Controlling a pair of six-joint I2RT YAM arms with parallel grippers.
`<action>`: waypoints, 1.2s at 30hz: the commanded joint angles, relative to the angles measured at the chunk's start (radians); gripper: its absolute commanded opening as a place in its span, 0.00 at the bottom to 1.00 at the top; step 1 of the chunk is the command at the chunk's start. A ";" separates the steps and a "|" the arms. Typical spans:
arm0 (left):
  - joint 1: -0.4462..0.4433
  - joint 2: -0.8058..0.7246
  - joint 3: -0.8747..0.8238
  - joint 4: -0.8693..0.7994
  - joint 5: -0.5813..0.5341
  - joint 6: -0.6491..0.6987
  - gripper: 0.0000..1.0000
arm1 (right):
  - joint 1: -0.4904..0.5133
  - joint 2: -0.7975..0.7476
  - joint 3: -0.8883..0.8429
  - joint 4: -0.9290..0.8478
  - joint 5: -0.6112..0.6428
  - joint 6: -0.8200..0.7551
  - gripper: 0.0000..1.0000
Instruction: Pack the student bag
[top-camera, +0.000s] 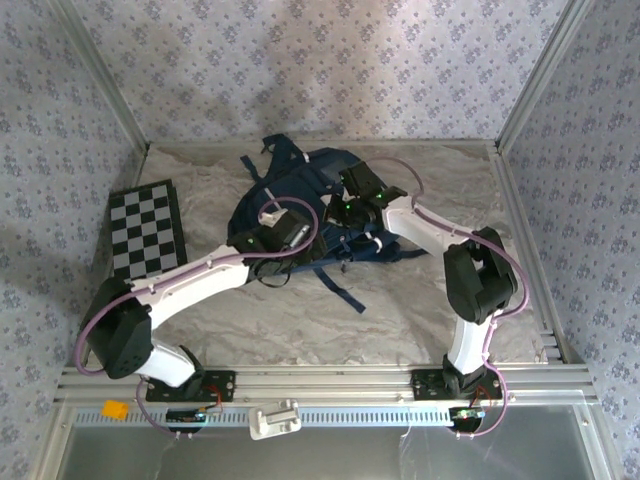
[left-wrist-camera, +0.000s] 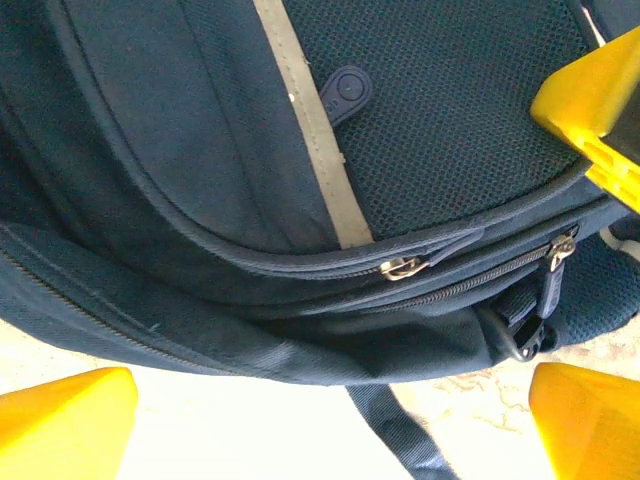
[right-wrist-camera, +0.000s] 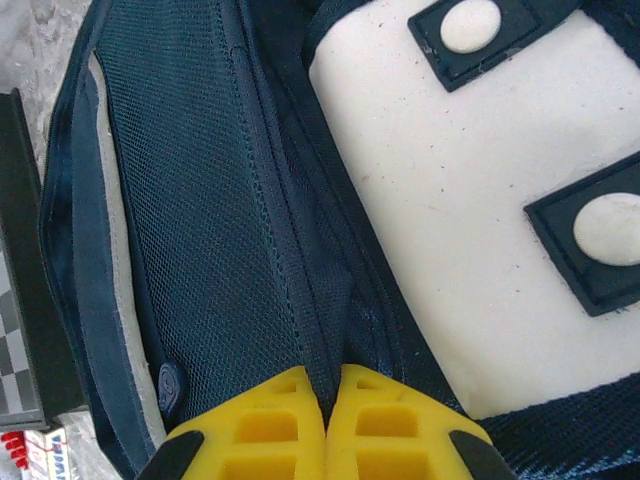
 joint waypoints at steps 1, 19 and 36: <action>-0.020 0.008 0.032 -0.031 -0.074 -0.068 1.00 | 0.011 -0.083 -0.010 0.104 0.007 0.067 0.00; -0.006 0.217 0.170 -0.003 -0.105 -0.218 1.00 | 0.030 -0.128 -0.094 0.202 0.020 0.150 0.00; 0.041 0.124 0.004 -0.063 -0.168 -0.276 0.72 | 0.022 -0.149 -0.080 0.188 0.021 0.135 0.00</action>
